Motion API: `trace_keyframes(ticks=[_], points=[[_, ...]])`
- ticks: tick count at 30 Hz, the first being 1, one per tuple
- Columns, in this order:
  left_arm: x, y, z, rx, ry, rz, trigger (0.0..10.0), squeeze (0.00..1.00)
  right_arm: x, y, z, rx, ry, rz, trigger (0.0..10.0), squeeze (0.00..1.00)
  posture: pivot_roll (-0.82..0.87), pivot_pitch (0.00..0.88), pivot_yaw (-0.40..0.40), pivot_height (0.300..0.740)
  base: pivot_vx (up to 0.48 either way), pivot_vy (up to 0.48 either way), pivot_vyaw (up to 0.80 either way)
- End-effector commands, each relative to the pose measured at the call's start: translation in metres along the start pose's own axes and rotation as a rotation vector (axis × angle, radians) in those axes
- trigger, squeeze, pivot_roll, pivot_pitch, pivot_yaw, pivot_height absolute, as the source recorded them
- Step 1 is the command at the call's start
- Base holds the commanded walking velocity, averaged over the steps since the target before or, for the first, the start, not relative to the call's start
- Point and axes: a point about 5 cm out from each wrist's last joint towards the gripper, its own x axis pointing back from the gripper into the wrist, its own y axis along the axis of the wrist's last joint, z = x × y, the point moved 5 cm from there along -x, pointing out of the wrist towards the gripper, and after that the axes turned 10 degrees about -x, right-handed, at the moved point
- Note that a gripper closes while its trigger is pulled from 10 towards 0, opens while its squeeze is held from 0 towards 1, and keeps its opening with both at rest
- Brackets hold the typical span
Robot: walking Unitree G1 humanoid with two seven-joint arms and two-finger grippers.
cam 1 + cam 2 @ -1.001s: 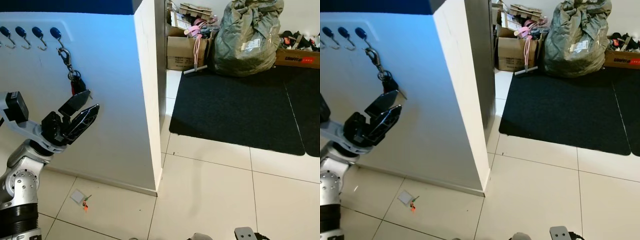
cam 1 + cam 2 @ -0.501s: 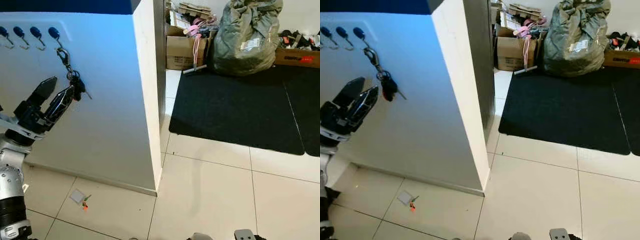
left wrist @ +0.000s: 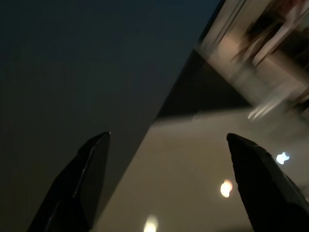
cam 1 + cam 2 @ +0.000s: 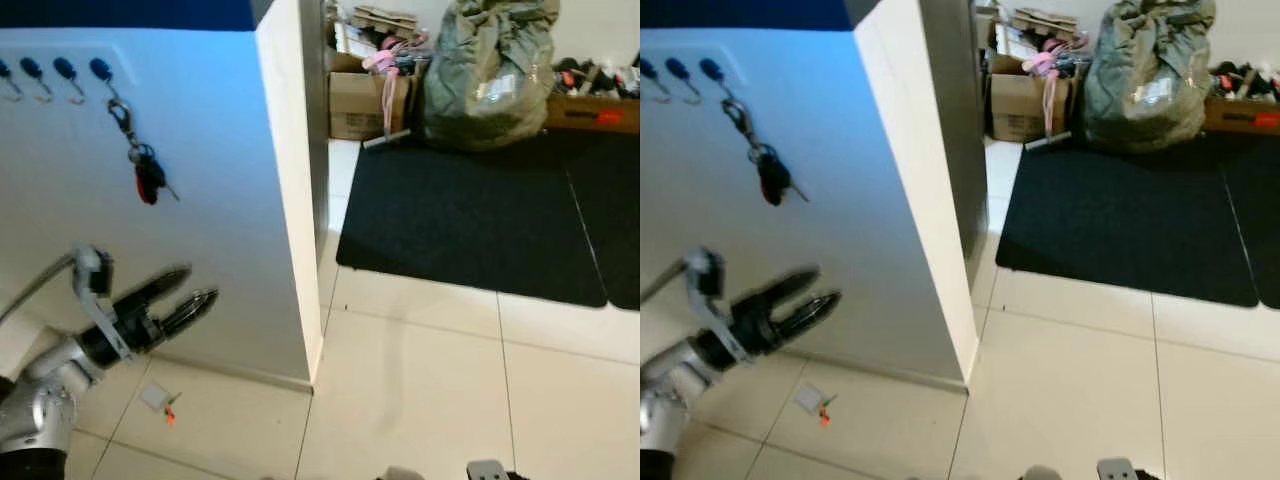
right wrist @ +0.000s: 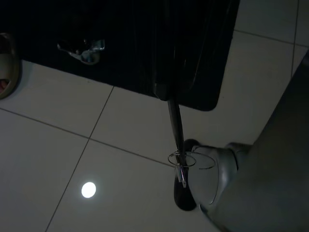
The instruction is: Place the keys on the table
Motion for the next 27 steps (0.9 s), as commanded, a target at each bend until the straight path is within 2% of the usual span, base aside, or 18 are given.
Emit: trace_keyframes(ticks=[1, 2, 3, 4, 5, 6, 7, 8, 9, 11, 12, 14, 15, 17, 19, 20, 27], points=[[0.014, -0.063, 0.005, 0.08, 0.126, 0.2, 10.0, 0.0, 0.001, -0.009, 0.003, -0.006, 0.004, 0.024, 10.0, 0.0, -0.12, 0.111, 0.11, 0.74, 0.0, 0.0, 0.0], [0.021, -0.087, 0.006, 0.109, 0.186, 0.279, 10.0, 0.0, 0.0, -0.009, 0.004, -0.006, 0.004, 0.024, 10.0, 0.0, -0.13, 0.11, 0.112, 0.74, 0.0, 0.0, 0.0], [0.021, -0.087, 0.006, 0.109, 0.186, 0.279, 10.0, 0.0, 0.0, -0.009, 0.004, -0.006, 0.004, 0.024, 10.0, 0.0, -0.13, 0.11, 0.112, 0.74, 0.0, 0.0, 0.0], [0.029, -0.109, 0.005, 0.158, 0.244, 0.336, 10.0, 0.0, 0.0, -0.008, 0.004, -0.006, 0.005, 0.024, 10.0, 0.0, -0.13, 0.11, 0.112, 0.74, 0.0, 0.0, 0.0], [0.029, -0.109, 0.005, 0.158, 0.244, 0.336, 10.0, 0.0, 0.0, -0.008, 0.004, -0.006, 0.005, 0.024, 10.0, 0.0, -0.13, 0.11, 0.112, 0.74, 0.0, 0.0, 0.0], [0.037, -0.129, 0.0, 0.206, 0.296, 0.39, 10.0, 0.0, 0.0, -0.008, 0.004, -0.006, 0.004, 0.023, 10.0, 0.0, -0.13, 0.108, 0.113, 0.74, 0.0, 0.0, 0.0], [0.037, -0.129, 0.0, 0.206, 0.296, 0.39, 10.0, 0.0, 0.0, -0.008, 0.004, -0.006, 0.004, 0.023, 10.0, 0.0, -0.13, 0.108, 0.113, 0.74, 0.0, 0.0, 0.0], [0.044, -0.145, -0.007, 0.269, 0.341, 0.422, 10.0, 0.0, 0.0, -0.008, 0.004, -0.005, 0.002, 0.023, 10.0, 0.0, -0.13, 0.108, 0.113, 0.74, 0.0, 0.0, 0.0], [0.044, -0.145, -0.007, 0.269, 0.341, 0.422, 10.0, 0.0, 0.0, -0.008, 0.004, -0.005, 0.002, 0.023, 10.0, 0.0, -0.13, 0.108, 0.113, 0.74, 0.0, 0.0, 0.0], [0.054, -0.173, -0.023, 0.371, 0.407, 0.482, 10.0, 0.0, 0.0, -0.008, 0.004, -0.003, -0.003, 0.025, 10.0, 0.0, -0.14, 0.105, 0.115, 0.74, 0.0, 0.0, 0.0], [0.054, -0.173, -0.023, 0.371, 0.407, 0.482, 10.0, 0.0, 0.0, -0.008, 0.004, -0.003, -0.003, 0.025, 10.0, 0.0, -0.14, 0.105, 0.115, 0.74, 0.0, 0.0, 0.0], [0.062, -0.193, -0.037, 0.459, 0.465, 0.529, 10.0, 0.0, 0.0, -0.009, 0.003, -0.002, -0.005, 0.026, 10.0, 0.0, -0.14, 0.105, 0.115, 0.74, 0.126, -0.139, 0.0], [0.062, -0.193, -0.037, 0.459, 0.465, 0.529, 10.0, 0.0, 0.0, -0.009, 0.003, -0.002, -0.005, 0.026, 10.0, 0.0, -0.14, 0.105, 0.115, 0.74, 0.251, -0.277, 0.0], [0.066, -0.207, -0.05, 0.511, 0.489, 0.57, 10.0, 0.0, 0.001, -0.01, 0.003, 0.0, -0.006, 0.028, 10.0, 0.0, -0.14, 0.107, 0.116, 0.74, 0.307, -0.322, 0.0], [0.067, -0.212, -0.055, 0.524, 0.488, 0.582, 10.0, 0.0, 0.001, -0.01, 0.003, 0.001, -0.006, 0.028, 10.0, 0.0, -0.15, 0.111, 0.119, 0.74, 0.304, -0.356, 0.0], [0.065, -0.216, -0.062, 0.535, 0.474, 0.594, 10.0, 0.0, 0.001, -0.01, 0.003, -0.001, -0.007, 0.027, 10.0, 0.0, -0.15, 0.111, 0.119, 0.74, 0.304, -0.368, 0.0], [0.056, -0.216, -0.064, 0.536, 0.47, 0.586, 10.0, 0.0, 0.001, -0.011, 0.003, 0.0, -0.011, 0.03, 10.0, 0.0, -0.17, 0.098, 0.123, 0.74, 0.301, -0.371, 0.0]])
